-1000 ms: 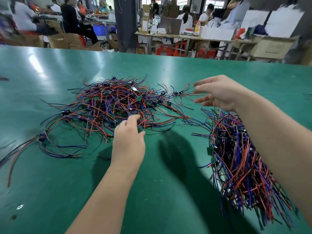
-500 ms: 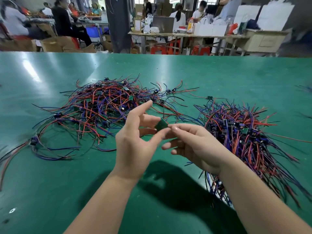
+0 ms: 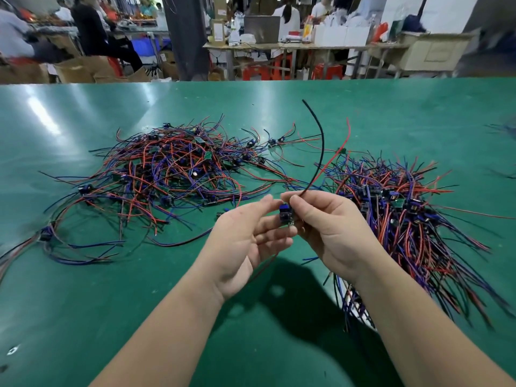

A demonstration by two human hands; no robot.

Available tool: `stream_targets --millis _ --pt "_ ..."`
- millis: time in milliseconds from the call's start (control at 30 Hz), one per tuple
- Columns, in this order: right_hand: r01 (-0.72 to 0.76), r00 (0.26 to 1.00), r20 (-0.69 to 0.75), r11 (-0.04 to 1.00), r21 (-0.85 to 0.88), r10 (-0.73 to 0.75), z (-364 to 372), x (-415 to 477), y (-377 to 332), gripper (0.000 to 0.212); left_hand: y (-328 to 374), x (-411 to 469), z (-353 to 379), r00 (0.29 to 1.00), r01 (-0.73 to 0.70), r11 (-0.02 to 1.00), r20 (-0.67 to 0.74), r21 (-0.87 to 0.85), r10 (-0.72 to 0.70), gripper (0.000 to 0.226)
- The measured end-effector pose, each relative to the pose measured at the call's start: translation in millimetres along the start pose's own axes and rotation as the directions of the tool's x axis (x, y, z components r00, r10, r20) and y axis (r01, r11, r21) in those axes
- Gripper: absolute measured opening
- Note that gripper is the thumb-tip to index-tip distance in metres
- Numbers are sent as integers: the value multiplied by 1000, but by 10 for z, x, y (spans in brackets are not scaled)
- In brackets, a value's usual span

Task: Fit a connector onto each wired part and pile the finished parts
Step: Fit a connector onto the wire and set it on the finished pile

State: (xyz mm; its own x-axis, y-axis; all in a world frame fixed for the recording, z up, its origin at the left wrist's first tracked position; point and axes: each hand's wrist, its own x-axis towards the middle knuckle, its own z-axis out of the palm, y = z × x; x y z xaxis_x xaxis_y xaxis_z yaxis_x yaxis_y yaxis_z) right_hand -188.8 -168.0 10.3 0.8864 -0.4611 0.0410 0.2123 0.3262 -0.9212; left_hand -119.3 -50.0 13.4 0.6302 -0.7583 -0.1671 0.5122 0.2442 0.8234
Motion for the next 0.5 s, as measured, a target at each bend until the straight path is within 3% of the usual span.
stream_targets --millis 367,433,500 --pt "-33 991 -132 999 -42 27 14 -35 -20 5 11 45 -95 997 70 996 -44 52 -68 33" --pt "-35 982 -187 991 -128 10 9 35 -164 6 24 88 -142 987 9 982 -158 186 21 25" --pt "-3 973 -225 966 -257 -57 -14 216 -403 12 24 145 -253 923 -86 840 -275 535 270 16"
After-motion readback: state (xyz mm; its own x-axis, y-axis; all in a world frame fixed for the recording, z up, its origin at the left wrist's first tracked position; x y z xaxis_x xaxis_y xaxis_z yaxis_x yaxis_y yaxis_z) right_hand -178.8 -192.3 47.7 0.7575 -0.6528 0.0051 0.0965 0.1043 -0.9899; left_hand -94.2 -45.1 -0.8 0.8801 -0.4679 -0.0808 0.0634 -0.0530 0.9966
